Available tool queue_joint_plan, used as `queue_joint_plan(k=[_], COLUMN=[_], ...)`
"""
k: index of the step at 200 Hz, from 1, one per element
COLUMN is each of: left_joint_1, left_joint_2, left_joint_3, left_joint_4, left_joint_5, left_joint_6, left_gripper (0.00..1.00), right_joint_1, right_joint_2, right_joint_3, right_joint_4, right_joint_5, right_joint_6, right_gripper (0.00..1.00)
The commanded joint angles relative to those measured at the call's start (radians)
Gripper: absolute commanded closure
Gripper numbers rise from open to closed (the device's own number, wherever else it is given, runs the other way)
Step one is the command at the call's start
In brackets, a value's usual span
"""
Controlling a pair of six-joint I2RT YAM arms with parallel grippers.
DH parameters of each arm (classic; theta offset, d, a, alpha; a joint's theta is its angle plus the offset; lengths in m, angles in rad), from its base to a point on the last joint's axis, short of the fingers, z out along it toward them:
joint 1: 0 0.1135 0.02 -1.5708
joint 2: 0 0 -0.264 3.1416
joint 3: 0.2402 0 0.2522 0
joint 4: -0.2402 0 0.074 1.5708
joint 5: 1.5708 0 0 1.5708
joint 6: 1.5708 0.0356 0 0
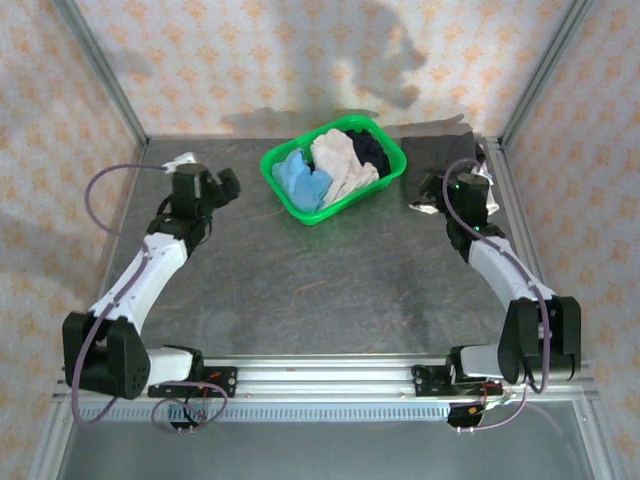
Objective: Fold and stack the t-shirts
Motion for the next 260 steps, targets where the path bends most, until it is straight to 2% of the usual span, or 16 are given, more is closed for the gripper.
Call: queue_joint_plan(k=[1, 24, 35, 74, 95, 105, 119, 135, 147, 165, 172, 189, 211, 231, 249, 260], left_joint_1=[-0.133, -0.203, -0.210, -0.220, -0.219, -0.217, -0.216, -0.217, -0.216, -0.215, -0.215, -0.217, -0.222, -0.265, -0.332, -0.372], left_joint_2=[0.095, 0.218, 0.291, 0.463, 0.516, 0.536, 0.561, 0.583, 0.585, 0.560, 0.542, 0.478, 0.395, 0.378, 0.418, 0.461], left_joint_3=[0.061, 0.183, 0.257, 0.415, 0.432, 0.442, 0.460, 0.493, 0.504, 0.484, 0.473, 0.429, 0.383, 0.442, 0.532, 0.591], left_joint_4=[-0.123, -0.145, -0.163, -0.250, -0.288, -0.303, -0.313, -0.333, -0.349, -0.374, -0.393, -0.426, -0.462, -0.546, -0.610, -0.637], left_joint_5=[0.026, 0.043, 0.106, 0.168, 0.129, 0.121, 0.120, 0.146, 0.170, 0.163, 0.150, 0.120, 0.101, 0.014, -0.031, -0.023], left_joint_6=[-0.028, 0.064, 0.129, 0.160, 0.127, 0.124, 0.123, 0.124, 0.129, 0.126, 0.123, 0.108, 0.122, 0.202, 0.297, 0.352], left_gripper=[0.00, 0.00, 0.00, 0.00, 0.16, 0.34, 0.35, 0.35, 0.49, 0.69, 0.72, 0.67, 0.46, 0.28, 0.21, 0.21], right_joint_1=[0.023, 0.063, 0.074, 0.099, 0.115, 0.117, 0.117, 0.128, 0.144, 0.172, 0.181, 0.198, 0.203, 0.203, 0.203, 0.200], right_joint_2=[0.072, 0.150, 0.192, 0.378, 0.453, 0.480, 0.515, 0.559, 0.597, 0.640, 0.658, 0.696, 0.713, 0.671, 0.602, 0.549], right_joint_3=[0.094, 0.151, 0.163, 0.290, 0.373, 0.394, 0.419, 0.447, 0.485, 0.534, 0.554, 0.599, 0.635, 0.628, 0.606, 0.573], right_joint_4=[-0.128, -0.164, -0.144, -0.138, -0.189, -0.186, -0.176, -0.144, -0.139, -0.140, -0.148, -0.169, -0.194, -0.226, -0.286, -0.317], right_joint_5=[-0.133, -0.137, -0.166, -0.222, -0.201, -0.204, -0.218, -0.238, -0.253, -0.248, -0.246, -0.251, -0.258, -0.222, -0.155, -0.098], right_joint_6=[-0.013, 0.027, 0.070, 0.126, 0.113, 0.118, 0.141, 0.178, 0.196, 0.205, 0.206, 0.201, 0.194, 0.174, 0.148, 0.136], right_gripper=[0.01, 0.01, 0.01, 0.00, 0.02, 0.03, 0.05, 0.13, 0.22, 0.29, 0.31, 0.35, 0.38, 0.38, 0.36, 0.34])
